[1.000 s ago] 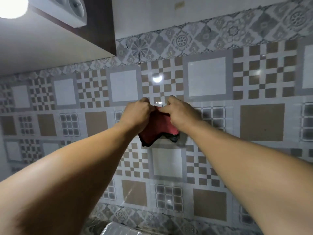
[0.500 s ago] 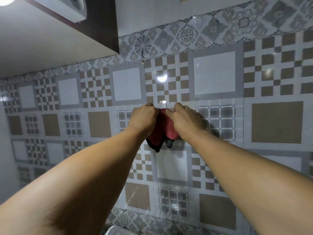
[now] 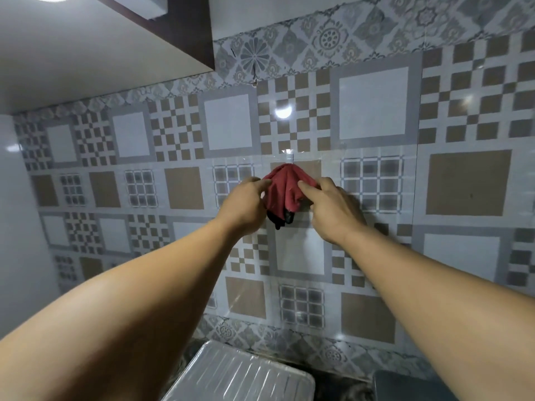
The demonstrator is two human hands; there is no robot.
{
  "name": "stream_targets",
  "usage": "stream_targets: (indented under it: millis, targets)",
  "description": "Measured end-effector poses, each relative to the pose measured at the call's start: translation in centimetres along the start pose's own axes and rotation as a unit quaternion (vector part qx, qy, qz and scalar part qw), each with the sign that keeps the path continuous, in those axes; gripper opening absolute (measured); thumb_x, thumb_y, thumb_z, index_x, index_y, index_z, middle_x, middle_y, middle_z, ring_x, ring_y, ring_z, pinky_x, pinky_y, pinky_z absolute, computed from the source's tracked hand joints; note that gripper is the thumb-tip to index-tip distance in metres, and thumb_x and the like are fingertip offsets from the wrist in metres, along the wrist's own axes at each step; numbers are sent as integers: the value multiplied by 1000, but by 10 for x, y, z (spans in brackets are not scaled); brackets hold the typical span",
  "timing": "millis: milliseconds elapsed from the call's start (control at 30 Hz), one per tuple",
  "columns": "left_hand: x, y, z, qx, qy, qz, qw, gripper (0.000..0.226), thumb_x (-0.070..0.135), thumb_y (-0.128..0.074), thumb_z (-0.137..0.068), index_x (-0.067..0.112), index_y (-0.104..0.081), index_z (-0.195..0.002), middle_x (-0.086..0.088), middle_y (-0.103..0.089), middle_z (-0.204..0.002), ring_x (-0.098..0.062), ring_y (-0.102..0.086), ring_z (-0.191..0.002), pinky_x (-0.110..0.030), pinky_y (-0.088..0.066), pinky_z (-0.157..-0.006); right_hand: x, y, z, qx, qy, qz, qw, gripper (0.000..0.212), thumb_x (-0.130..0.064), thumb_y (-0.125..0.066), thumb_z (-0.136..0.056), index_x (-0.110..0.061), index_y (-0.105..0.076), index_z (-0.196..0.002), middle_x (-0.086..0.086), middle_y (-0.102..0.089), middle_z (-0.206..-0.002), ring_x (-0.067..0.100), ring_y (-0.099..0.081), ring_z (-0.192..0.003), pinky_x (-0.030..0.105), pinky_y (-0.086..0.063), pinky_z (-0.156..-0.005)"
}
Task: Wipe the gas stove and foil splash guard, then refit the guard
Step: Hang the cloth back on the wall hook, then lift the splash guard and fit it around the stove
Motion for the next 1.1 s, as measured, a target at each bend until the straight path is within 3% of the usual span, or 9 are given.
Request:
stream_targets:
  millis: [133,300,567,700,900,1000,1100]
  targets:
    - [-8,8,34,-23,9,-16,1000,51,6,-48,-96,19,-45,-146,-6,-40,-153,-27,-43,-136,-36,-38,-108,-6,6,29,-3,-41,-11,999,63,-12,-51,-93,-38,-28,-146,5,-44,-138,32,-48,-117,43,-46,-96]
    - [-27,22,114,-101,46,-42,993,45,16,-55,-95,14,-53,-139,-12,-49,-146,-31,-50,-131,-38,-42,-107,-46,-4,92,-79,-40,38,995,47,-14,-47,-96,-31,-45,-141,7,-40,-141,34,-43,-126,50,-40,-103]
    - [-111,53,286,-236,155,-72,957,48,26,-61,-91,8,-55,-136,-12,-59,-138,-32,-53,-128,-40,-44,-105,-154,-65,217,-245,-14,25,969,39,-27,-58,-95,-21,-57,-134,11,-56,-138,34,-51,-126,43,-43,-105]
    - [-166,55,371,-255,259,-63,929,40,26,-63,-89,7,-62,-124,-13,-65,-126,-32,-59,-118,-39,-50,-96,-202,-113,261,-321,24,29,946,42,-32,-57,-96,-19,-56,-136,10,-56,-140,32,-50,-128,37,-41,-103]
    - [-223,13,450,-298,357,-83,882,36,28,-62,-88,8,-62,-118,-14,-66,-122,-33,-61,-113,-36,-50,-89,-244,-209,281,-402,69,-2,913,43,-34,-60,-93,-24,-56,-135,10,-58,-137,32,-51,-127,40,-43,-104]
    - [-241,-13,479,-307,427,-82,847,52,37,-64,-86,14,-51,-131,-12,-57,-133,-33,-54,-121,-44,-48,-99,-254,-258,281,-442,91,-17,892,44,-36,-62,-91,-27,-57,-133,5,-59,-136,29,-55,-124,41,-45,-101]
    - [-243,-18,510,-357,463,-128,801,95,57,-74,-75,15,-30,-147,-12,-41,-148,-37,-39,-134,-54,-39,-108,-267,-291,287,-465,117,-6,878,40,-32,-62,-90,-29,-59,-130,4,-61,-133,27,-59,-119,38,-48,-98]
Point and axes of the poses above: each hand's wrist, its own z-axis away from the middle knuckle, its own y-axis out of the back of the hand, x = y × z, the point moved 5 cm from there along -z, towards the middle knuckle
